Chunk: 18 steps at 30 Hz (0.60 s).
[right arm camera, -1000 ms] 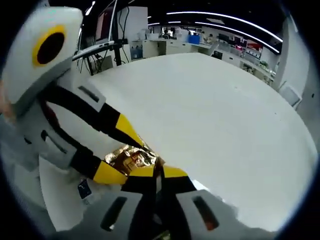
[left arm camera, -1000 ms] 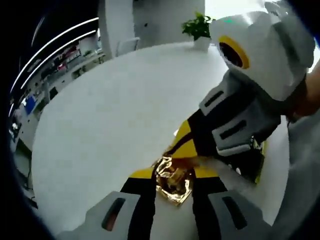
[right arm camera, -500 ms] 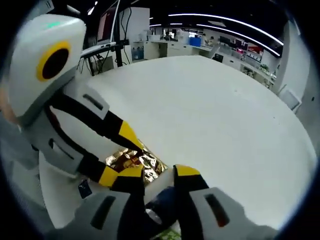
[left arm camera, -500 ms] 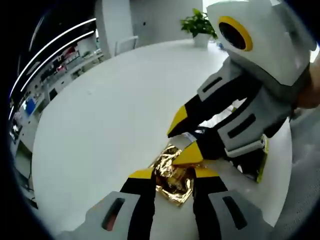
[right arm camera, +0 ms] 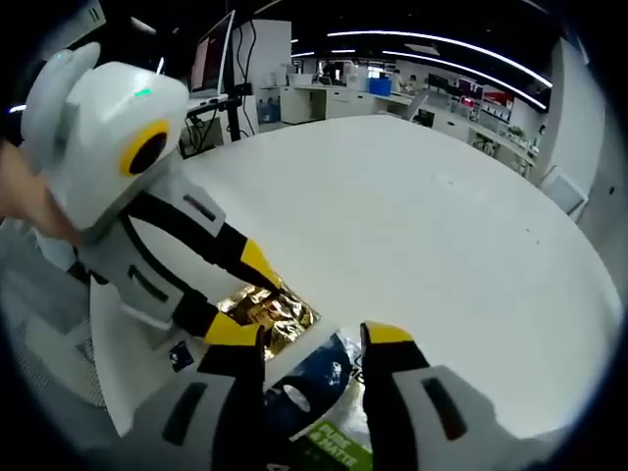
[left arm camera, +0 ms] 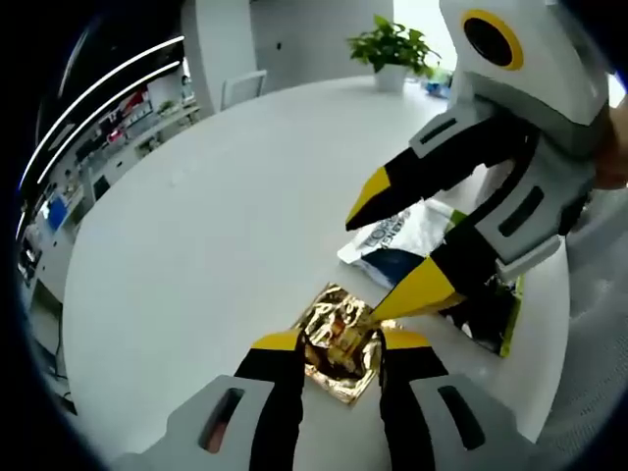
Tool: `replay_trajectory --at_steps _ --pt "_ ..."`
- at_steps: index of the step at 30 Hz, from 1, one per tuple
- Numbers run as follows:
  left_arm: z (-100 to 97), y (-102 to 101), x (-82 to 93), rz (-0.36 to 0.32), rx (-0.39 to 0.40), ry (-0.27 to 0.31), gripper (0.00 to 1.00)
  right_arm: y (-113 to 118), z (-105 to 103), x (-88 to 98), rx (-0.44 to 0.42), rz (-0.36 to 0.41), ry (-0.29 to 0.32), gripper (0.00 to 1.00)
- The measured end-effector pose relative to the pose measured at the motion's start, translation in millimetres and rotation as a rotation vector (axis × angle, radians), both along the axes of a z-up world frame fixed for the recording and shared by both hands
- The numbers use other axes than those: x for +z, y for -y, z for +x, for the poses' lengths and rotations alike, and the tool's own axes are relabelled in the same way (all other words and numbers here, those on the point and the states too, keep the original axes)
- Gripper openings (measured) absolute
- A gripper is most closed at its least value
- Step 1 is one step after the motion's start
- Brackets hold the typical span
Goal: Arrange the skincare products in the storage area until every visible bottle or jar stands upright without overlapping.
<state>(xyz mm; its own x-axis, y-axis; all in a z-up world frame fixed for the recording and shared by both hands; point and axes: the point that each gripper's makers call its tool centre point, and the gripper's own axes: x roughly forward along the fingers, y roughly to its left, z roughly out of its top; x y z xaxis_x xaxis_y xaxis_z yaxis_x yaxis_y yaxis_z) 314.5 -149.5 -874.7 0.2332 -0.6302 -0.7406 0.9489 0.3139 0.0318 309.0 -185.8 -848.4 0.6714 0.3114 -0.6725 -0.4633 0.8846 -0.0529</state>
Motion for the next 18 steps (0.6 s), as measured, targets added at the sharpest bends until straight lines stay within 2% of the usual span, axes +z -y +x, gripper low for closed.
replay_trajectory --at_steps 10,13,18 --pt "-2.4 -9.0 19.8 -0.013 0.019 0.014 0.30 -9.4 -16.5 14.0 0.014 0.006 0.014 0.42" --pt "-7.5 -14.8 28.4 -0.018 0.031 0.016 0.33 -11.3 -23.4 21.0 0.014 0.010 0.025 0.45" --pt "-17.4 -24.0 40.6 -0.042 0.065 0.006 0.39 -14.5 -39.3 34.5 0.014 0.022 0.052 0.58"
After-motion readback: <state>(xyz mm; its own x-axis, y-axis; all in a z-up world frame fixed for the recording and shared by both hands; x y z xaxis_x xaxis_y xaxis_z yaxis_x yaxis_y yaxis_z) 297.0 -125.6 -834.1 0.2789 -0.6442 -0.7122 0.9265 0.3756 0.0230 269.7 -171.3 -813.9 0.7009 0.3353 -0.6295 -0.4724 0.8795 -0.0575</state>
